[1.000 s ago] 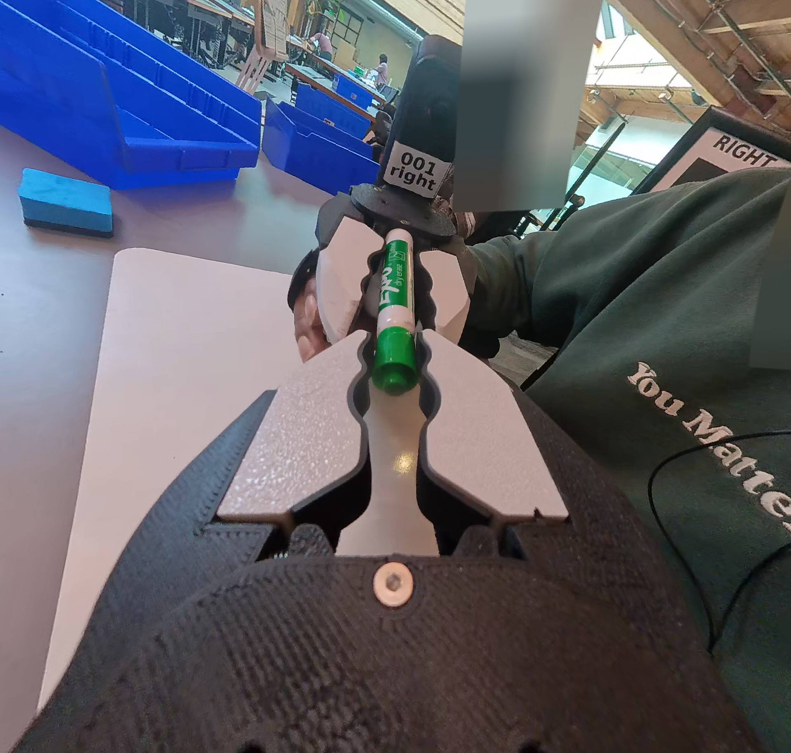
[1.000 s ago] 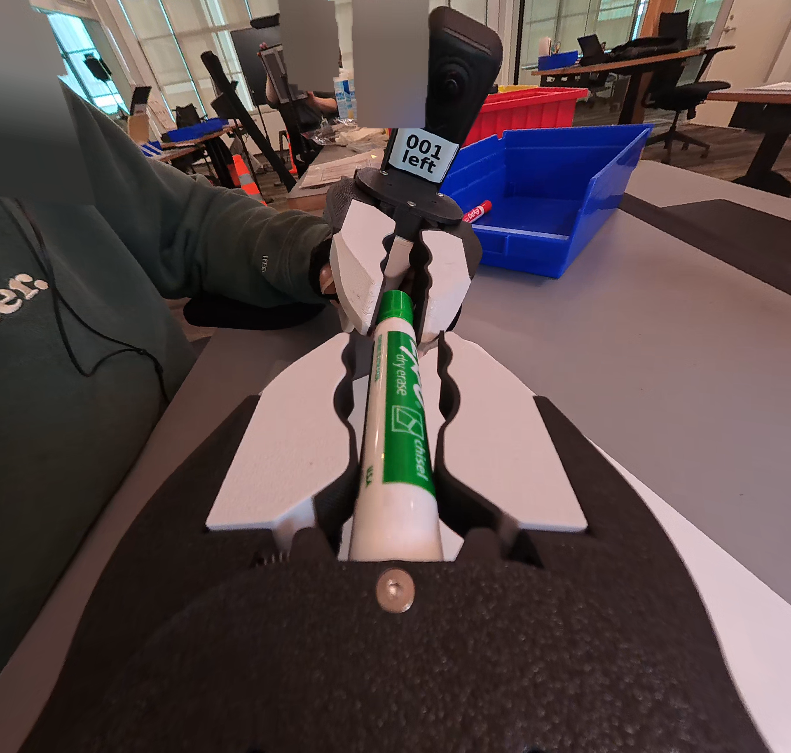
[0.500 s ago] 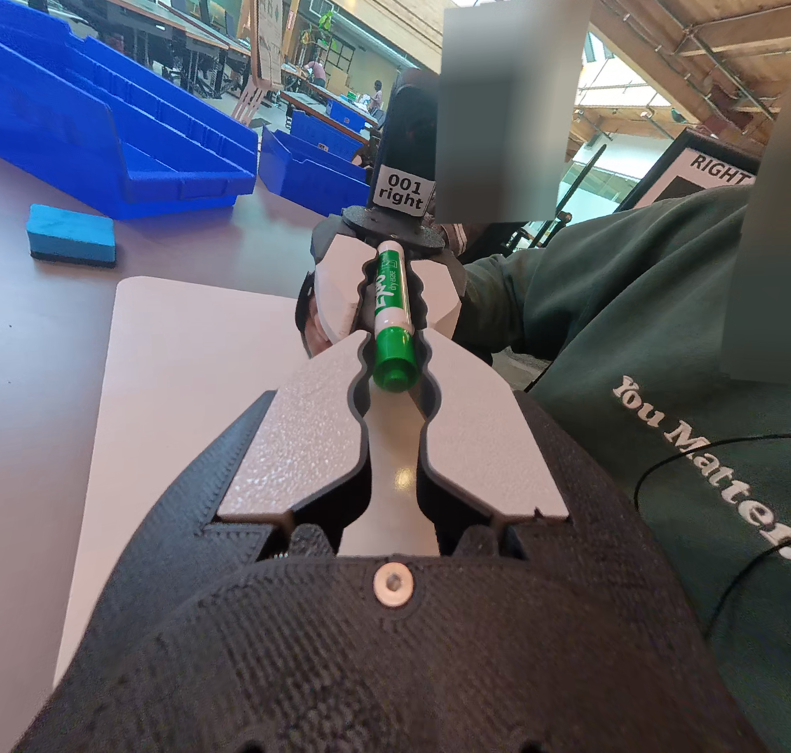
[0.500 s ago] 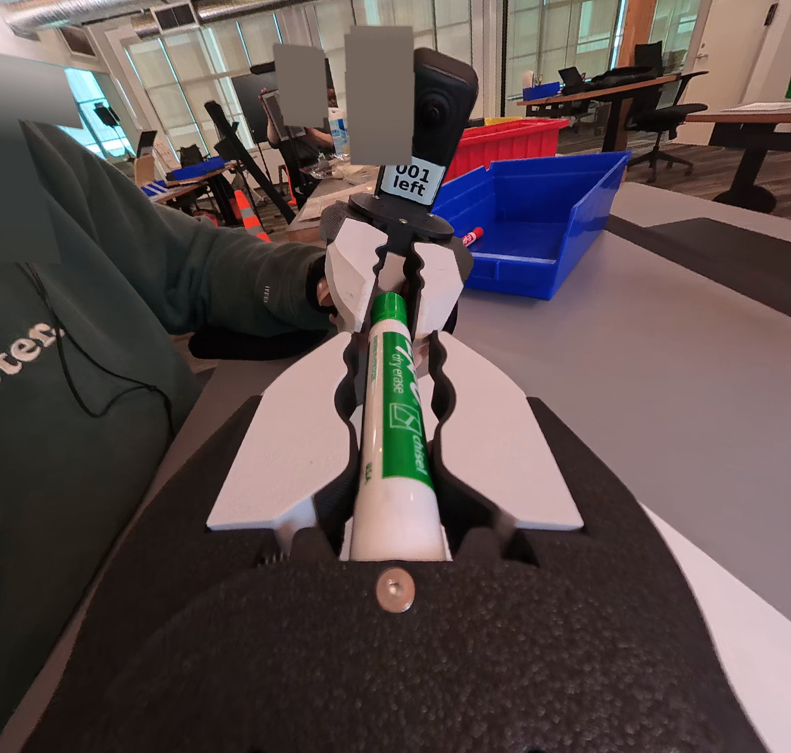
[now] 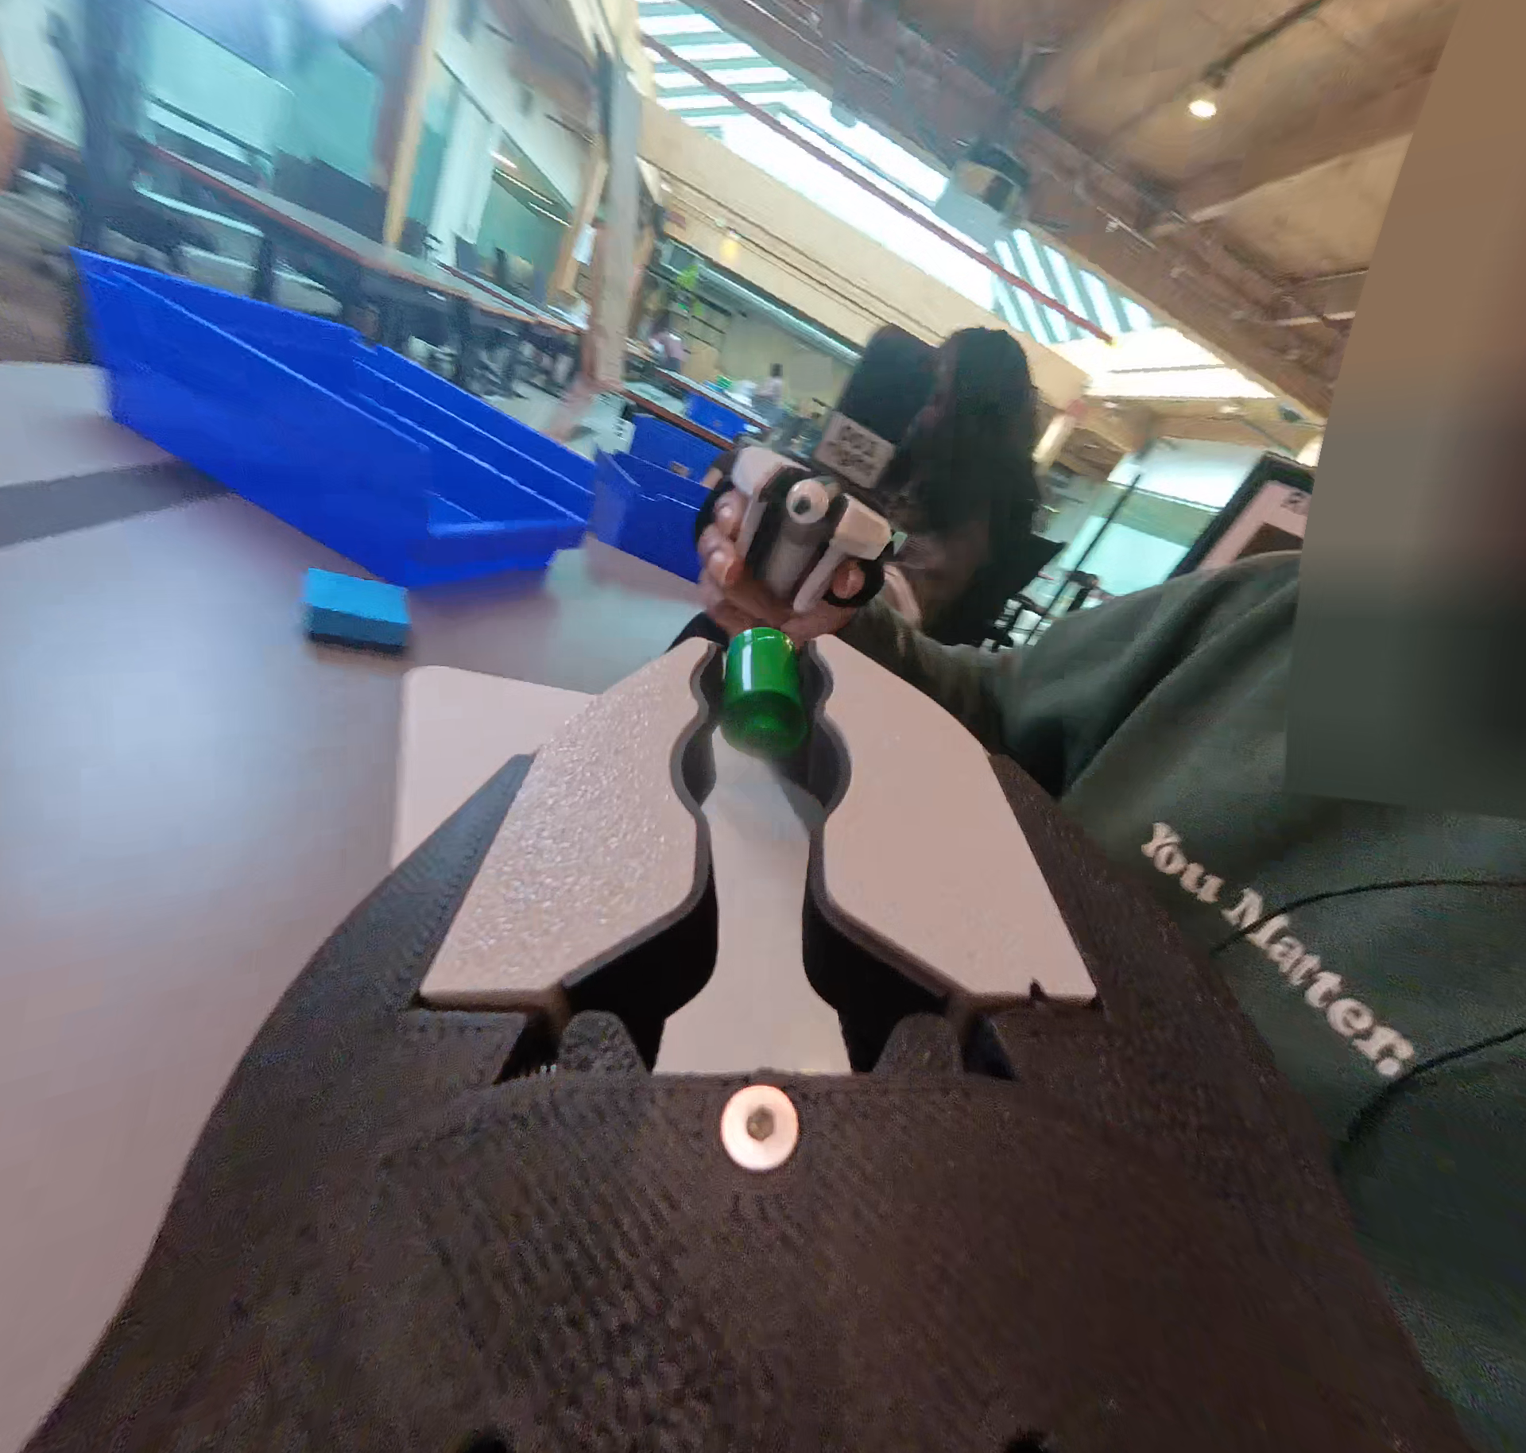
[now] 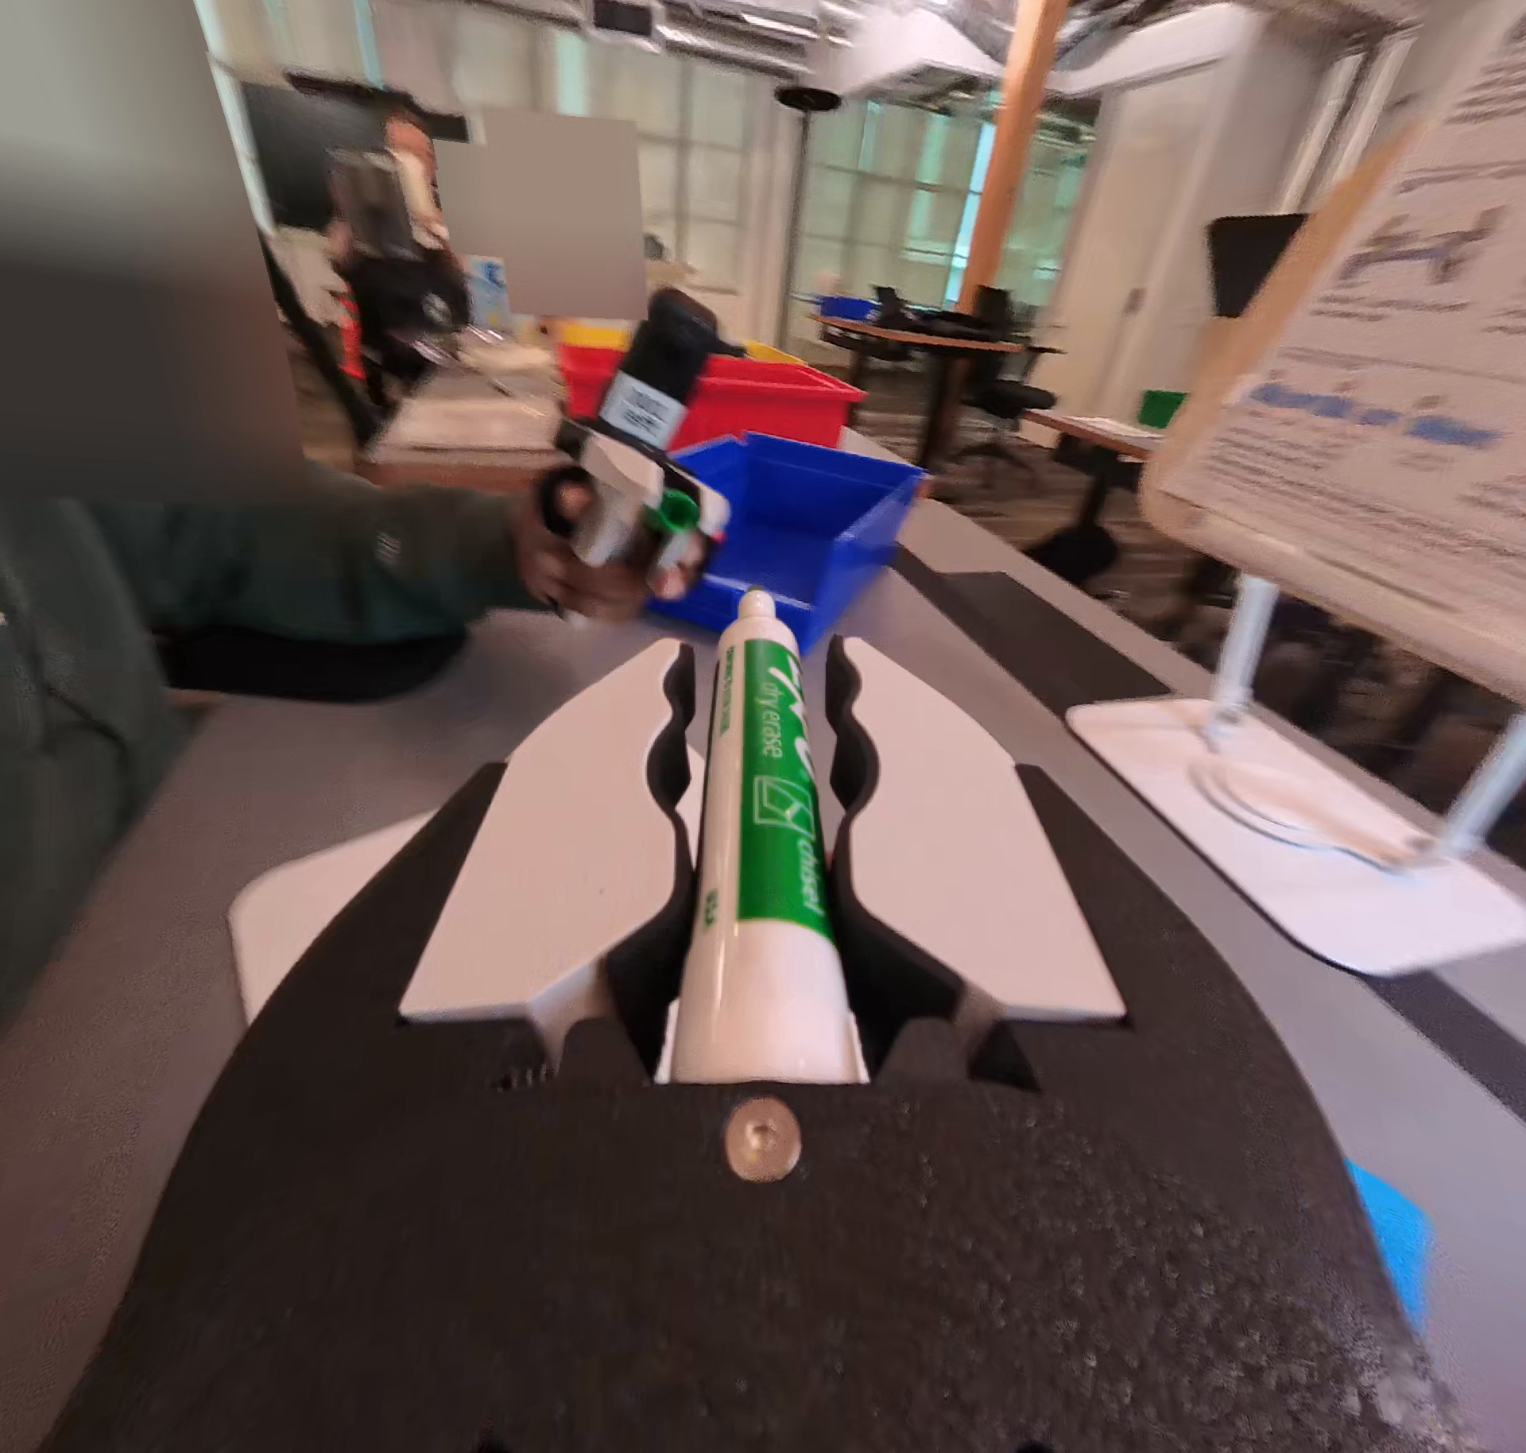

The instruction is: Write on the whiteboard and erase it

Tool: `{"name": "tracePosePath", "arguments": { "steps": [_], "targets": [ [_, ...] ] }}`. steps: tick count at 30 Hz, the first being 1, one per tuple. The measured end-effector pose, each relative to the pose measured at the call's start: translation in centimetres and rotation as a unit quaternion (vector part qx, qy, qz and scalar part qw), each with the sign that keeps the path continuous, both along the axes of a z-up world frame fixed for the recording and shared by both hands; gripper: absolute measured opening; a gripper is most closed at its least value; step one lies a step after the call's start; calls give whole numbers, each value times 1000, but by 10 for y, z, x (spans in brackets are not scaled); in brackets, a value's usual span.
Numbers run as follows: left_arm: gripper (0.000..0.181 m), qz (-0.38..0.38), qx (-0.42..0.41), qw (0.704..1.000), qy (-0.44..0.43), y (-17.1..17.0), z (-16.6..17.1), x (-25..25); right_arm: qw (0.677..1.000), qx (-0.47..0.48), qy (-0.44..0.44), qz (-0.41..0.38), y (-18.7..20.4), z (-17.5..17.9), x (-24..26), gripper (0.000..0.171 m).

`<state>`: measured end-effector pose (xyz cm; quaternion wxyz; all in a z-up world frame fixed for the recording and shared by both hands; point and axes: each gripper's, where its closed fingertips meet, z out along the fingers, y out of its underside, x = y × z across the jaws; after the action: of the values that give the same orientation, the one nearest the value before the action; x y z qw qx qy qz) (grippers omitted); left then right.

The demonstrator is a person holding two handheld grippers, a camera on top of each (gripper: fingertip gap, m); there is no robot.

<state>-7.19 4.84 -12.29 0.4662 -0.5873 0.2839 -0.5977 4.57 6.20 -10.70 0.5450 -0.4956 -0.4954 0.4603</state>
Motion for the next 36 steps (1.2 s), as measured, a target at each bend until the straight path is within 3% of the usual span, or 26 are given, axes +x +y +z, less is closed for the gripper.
{"name": "tracePosePath", "arguments": {
  "steps": [4,11,19,23,36],
  "targets": [
    [19,32,87,993,68,-1,14,12,998,-3,-55,-9,6,-27,-11,33],
    [20,118,102,979,134,10,9,-7,991,-28,-126,-25,20,-68,-17,34],
    [20,164,-6,975,148,-1,-61,-25,982,-8,-189,-8,8,-94,-37,34],
    [20,168,-30,978,117,2,-71,-28,981,-4,-196,0,2,-103,-54,34],
    [20,188,116,944,244,-4,-86,-30,983,-6,-175,45,-18,-100,-81,34]
  ]
}}
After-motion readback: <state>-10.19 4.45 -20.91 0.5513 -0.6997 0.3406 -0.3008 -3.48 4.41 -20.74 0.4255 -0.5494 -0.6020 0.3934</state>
